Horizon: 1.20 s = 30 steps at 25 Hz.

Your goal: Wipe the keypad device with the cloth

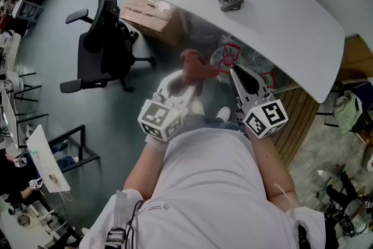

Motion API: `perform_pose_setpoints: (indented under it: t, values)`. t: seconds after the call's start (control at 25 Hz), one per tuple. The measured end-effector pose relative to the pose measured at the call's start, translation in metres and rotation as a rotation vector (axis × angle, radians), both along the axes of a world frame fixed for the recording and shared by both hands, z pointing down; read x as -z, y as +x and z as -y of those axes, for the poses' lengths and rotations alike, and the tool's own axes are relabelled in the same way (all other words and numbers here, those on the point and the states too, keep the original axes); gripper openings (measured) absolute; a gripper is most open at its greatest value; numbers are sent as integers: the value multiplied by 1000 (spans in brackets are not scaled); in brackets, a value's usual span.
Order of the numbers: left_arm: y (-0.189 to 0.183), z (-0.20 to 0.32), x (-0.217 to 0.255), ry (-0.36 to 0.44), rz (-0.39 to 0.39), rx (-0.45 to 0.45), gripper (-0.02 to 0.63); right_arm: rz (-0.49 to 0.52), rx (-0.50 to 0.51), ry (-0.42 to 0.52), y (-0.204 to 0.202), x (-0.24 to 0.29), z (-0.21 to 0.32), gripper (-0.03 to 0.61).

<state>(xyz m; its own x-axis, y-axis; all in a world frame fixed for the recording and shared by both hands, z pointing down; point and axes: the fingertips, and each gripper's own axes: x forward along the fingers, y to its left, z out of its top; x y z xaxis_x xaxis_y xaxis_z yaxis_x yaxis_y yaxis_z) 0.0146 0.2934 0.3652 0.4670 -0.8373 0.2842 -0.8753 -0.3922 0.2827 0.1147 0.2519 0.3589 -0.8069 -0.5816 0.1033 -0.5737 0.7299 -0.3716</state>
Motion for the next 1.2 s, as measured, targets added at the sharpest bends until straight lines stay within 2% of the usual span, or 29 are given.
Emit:
perform_pose_setpoints:
  t: [0.48, 0.6, 0.8, 1.2]
  values:
    - [-41, 6, -2, 19, -30, -27, 77, -31, -23, 8, -38, 3, 3, 54]
    - [-54, 9, -3, 17, -47, -31, 77, 0, -57, -4, -43, 6, 12, 54]
    - [-71, 9, -14, 9, -52, -56, 77, -16, -102, -15, -47, 0, 28, 54]
    - [-88, 49, -32, -24, -63, -3, 77, -46, -70, -23, -57, -8, 81, 54]
